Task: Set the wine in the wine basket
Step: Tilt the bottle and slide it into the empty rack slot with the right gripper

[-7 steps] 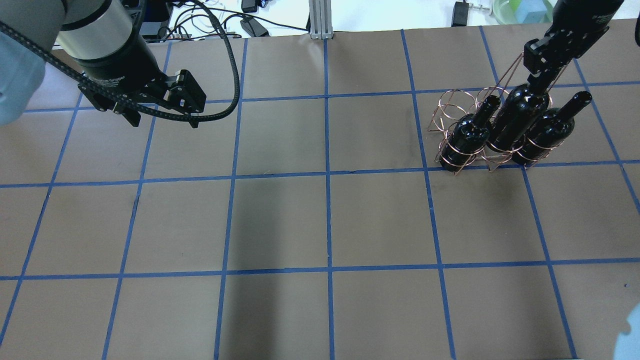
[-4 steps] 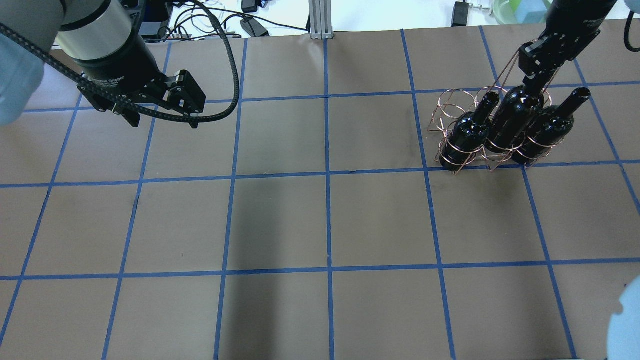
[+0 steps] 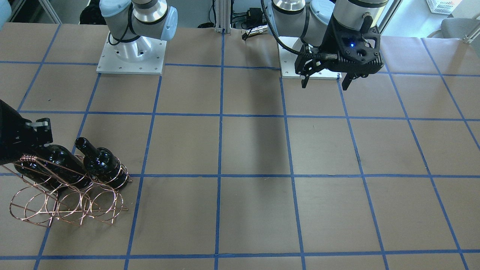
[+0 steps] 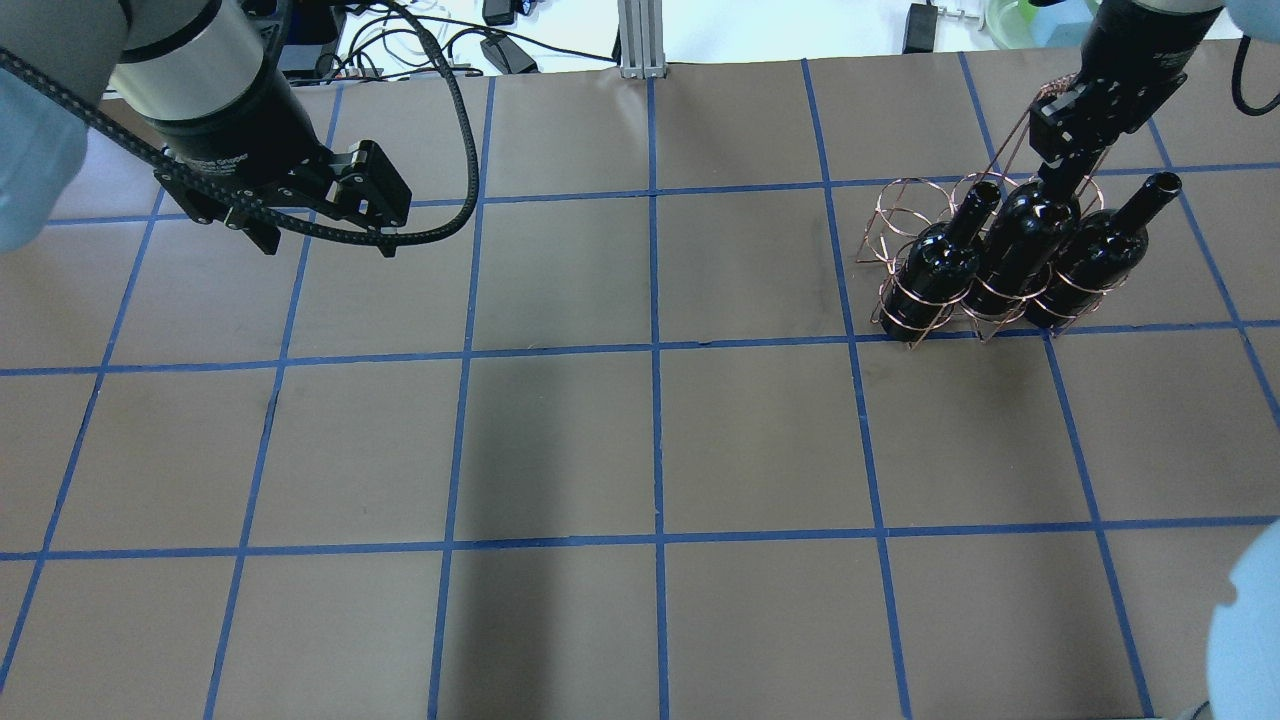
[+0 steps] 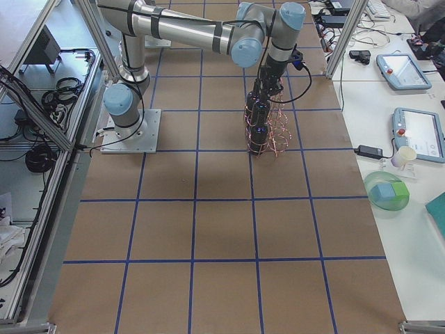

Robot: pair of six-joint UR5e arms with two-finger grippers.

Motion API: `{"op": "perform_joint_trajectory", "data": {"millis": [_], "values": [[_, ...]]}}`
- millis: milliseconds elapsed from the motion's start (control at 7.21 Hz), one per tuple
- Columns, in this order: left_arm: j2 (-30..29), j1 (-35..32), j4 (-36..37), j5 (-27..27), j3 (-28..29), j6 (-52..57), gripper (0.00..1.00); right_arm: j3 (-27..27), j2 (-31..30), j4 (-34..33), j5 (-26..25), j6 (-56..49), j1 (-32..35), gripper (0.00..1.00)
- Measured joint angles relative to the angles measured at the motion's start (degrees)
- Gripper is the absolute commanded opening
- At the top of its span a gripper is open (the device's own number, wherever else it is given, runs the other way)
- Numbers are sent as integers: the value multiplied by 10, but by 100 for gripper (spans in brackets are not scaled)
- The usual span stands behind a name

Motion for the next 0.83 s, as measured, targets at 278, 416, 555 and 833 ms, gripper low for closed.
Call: {"op": "perform_joint_trajectory", "data": {"millis": [278,416,555,833], "values": [[0,0,0,0,0,0,100,3,2,-1,0,0,0,0],[0,0,0,0,0,0,100,6,4,-2,0,0,0,0],[0,0,0,0,0,0,100,8,5,-2,0,1,0,0],[0,0,0,0,0,0,100,13,6,-3,0,1,0,0]]}}
